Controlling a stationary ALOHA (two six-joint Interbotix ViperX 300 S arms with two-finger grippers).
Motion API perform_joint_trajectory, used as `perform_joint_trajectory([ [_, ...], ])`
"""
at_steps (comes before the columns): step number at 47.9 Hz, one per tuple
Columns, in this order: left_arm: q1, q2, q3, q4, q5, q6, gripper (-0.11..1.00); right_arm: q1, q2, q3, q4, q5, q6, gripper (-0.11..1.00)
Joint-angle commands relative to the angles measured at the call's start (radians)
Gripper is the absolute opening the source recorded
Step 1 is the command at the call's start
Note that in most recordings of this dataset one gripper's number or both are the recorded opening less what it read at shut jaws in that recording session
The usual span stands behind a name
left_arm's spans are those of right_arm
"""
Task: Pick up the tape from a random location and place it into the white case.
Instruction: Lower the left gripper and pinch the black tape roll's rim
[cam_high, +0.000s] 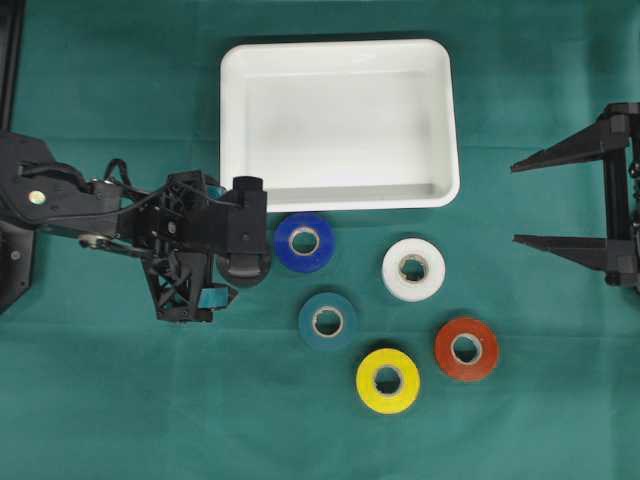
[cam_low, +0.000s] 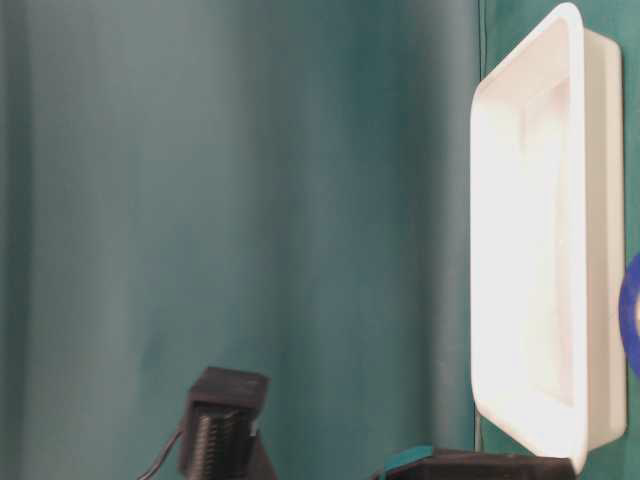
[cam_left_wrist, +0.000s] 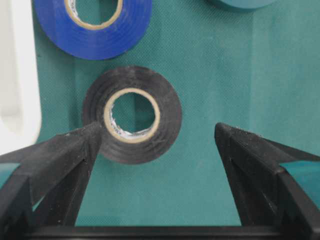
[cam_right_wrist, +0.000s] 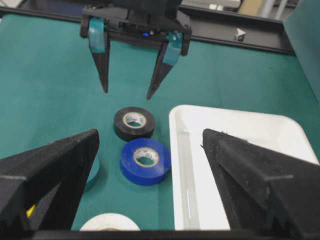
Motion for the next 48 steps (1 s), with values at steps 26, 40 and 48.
perform_joint_trajectory([
  [26,-0.012,0.107,0.011,0.002,-0.112,-0.003,0.99,-0.002,0.015,-0.020,-0.002,-0.005,0.000,0.92],
  [40,-0.014,0.172,0.014,0.000,-0.140,-0.006,0.99,-0.002,0.020,-0.020,-0.003,-0.005,0.000,0.92],
  [48,-0.014,0.204,0.014,0.000,-0.152,-0.023,0.99,-0.002,0.021,-0.020,-0.003,-0.005,0.000,0.92],
])
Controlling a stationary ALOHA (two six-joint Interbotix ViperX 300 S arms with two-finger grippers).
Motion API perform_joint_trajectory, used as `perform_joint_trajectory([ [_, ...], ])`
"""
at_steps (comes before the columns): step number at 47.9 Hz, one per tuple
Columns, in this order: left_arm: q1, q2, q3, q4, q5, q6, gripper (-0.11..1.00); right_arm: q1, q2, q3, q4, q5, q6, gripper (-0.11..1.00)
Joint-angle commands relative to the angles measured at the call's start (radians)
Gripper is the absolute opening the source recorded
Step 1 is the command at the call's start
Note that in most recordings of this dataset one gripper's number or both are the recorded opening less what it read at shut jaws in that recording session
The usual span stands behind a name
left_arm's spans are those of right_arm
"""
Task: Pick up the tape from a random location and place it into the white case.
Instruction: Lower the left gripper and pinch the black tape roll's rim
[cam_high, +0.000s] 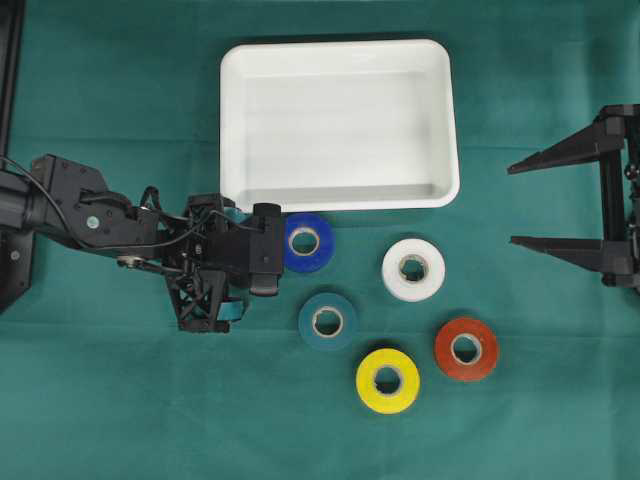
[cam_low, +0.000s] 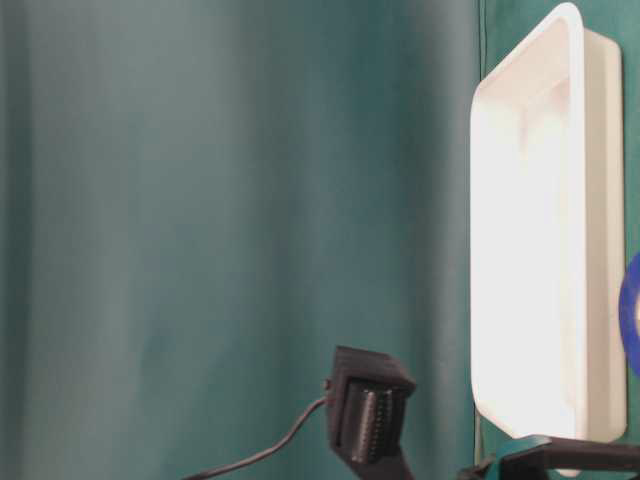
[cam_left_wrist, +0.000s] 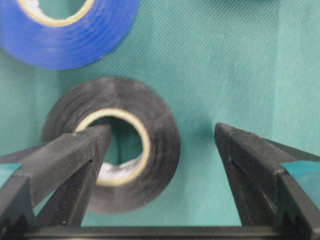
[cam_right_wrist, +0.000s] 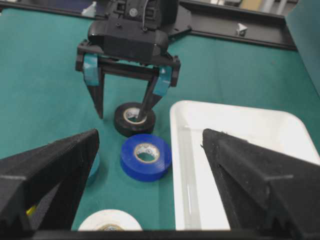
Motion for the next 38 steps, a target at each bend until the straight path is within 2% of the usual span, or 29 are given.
perform_joint_trajectory([
  [1,0.003,0.005,-0.005,0.000,-0.005,-0.006,0.99,-0.002,0.008,-0.020,-0.002,-0.003,0.000,0.92],
  [13,0.002,0.005,-0.002,0.002,0.000,-0.011,0.97,-0.002,0.008,-0.020,-0.002,-0.003,0.000,0.92],
  [17,0.000,0.002,-0.002,0.000,0.002,-0.011,0.83,-0.002,0.008,-0.020,-0.002,-0.005,0.000,0.92],
  [25,-0.003,-0.008,0.002,0.000,0.017,-0.006,0.38,-0.002,0.008,-0.020,-0.002,-0.003,0.000,0.92],
  [29,-0.005,-0.011,0.002,0.002,0.032,-0.003,0.20,-0.002,0.008,-0.020,-0.002,-0.003,0.000,0.92],
  [38,-0.006,-0.018,0.002,0.002,0.037,-0.003,0.19,-0.002,0.009,-0.020,-0.002,-0.003,0.000,0.92],
])
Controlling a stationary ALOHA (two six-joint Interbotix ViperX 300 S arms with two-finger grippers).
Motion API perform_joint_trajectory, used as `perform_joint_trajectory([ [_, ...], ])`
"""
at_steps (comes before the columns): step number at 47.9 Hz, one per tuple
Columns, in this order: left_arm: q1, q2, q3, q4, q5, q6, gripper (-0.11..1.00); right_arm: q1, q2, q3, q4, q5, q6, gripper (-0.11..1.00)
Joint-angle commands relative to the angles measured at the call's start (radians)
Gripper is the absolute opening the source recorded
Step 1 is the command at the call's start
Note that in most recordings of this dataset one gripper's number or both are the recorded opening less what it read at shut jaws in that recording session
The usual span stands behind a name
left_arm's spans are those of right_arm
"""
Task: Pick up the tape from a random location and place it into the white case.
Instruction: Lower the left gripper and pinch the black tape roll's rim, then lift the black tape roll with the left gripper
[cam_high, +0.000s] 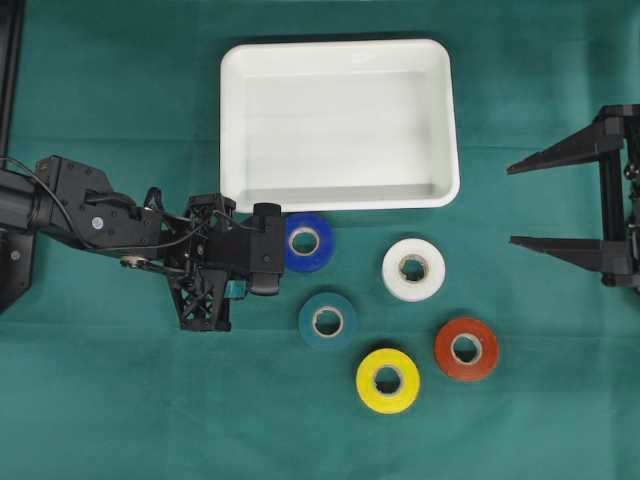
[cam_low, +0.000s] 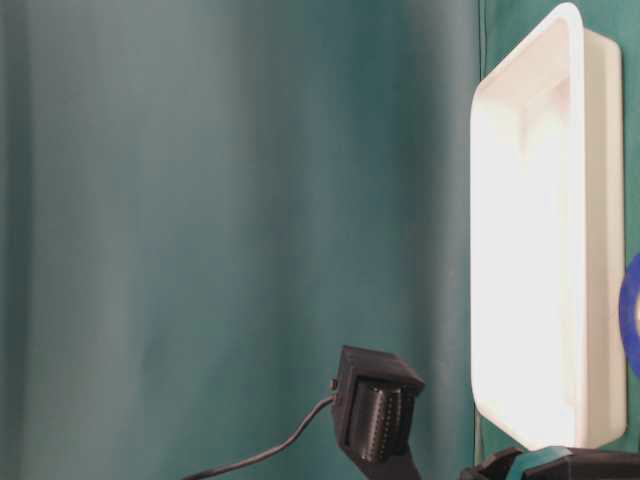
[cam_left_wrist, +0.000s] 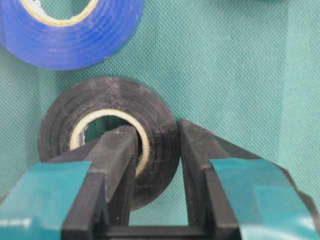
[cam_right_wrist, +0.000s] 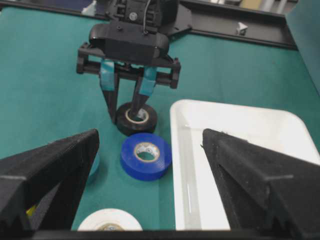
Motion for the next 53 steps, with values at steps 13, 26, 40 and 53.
perform_joint_trajectory([
  [13,-0.023,-0.060,-0.028,-0.002,0.063,-0.008,0.19,-0.002,0.006,-0.020,0.000,-0.003,0.000,0.92],
  [26,-0.046,-0.152,-0.067,-0.002,0.181,-0.009,0.19,-0.002,0.008,-0.020,-0.002,-0.002,0.000,0.92],
  [40,-0.048,-0.244,-0.121,-0.002,0.293,-0.017,0.19,-0.002,0.008,-0.021,0.000,0.005,0.000,0.92],
  [53,-0.048,-0.334,-0.199,-0.002,0.425,-0.017,0.19,-0.002,0.008,-0.023,0.000,0.006,0.000,0.92],
])
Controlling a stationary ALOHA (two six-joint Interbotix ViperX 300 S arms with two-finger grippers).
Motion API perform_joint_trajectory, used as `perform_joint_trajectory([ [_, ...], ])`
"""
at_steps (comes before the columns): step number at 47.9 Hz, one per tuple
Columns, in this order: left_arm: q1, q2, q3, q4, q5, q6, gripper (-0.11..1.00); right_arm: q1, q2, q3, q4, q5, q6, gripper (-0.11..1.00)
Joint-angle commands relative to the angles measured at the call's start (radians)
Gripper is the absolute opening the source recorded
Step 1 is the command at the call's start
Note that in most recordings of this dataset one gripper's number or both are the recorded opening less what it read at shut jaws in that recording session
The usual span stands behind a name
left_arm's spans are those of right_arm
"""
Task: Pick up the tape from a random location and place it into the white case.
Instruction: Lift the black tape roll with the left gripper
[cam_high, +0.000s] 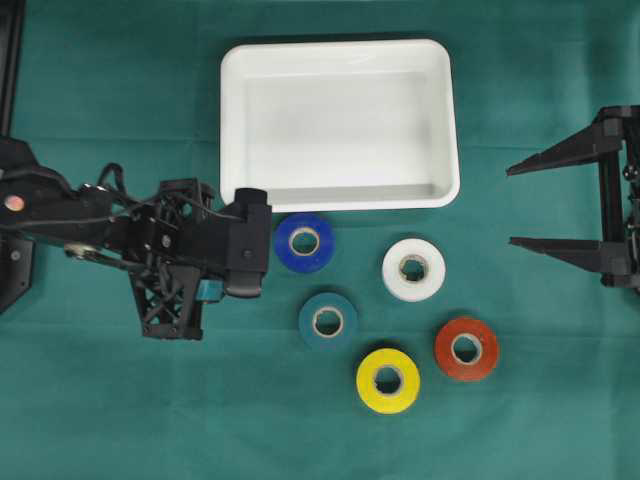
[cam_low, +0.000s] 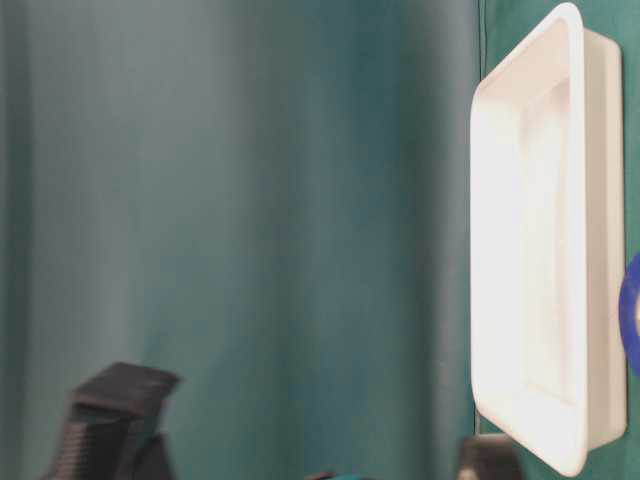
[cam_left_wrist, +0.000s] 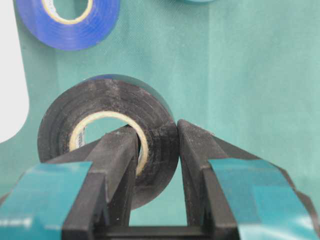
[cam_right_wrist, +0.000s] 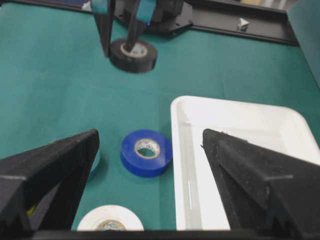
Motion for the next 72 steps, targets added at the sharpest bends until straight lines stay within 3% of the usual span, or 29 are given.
perform_joint_trajectory([
  [1,-0.002,-0.058,-0.052,0.000,0.041,0.002,0.19,-0.002,0.005,-0.023,-0.002,-0.003,0.000,0.92],
  [23,0.002,-0.152,-0.161,0.008,0.227,0.002,0.19,-0.002,0.005,-0.026,0.000,-0.003,0.002,0.92],
  [72,0.000,-0.156,-0.150,0.008,0.232,0.000,0.19,-0.002,0.008,-0.028,0.000,0.008,0.002,0.92],
])
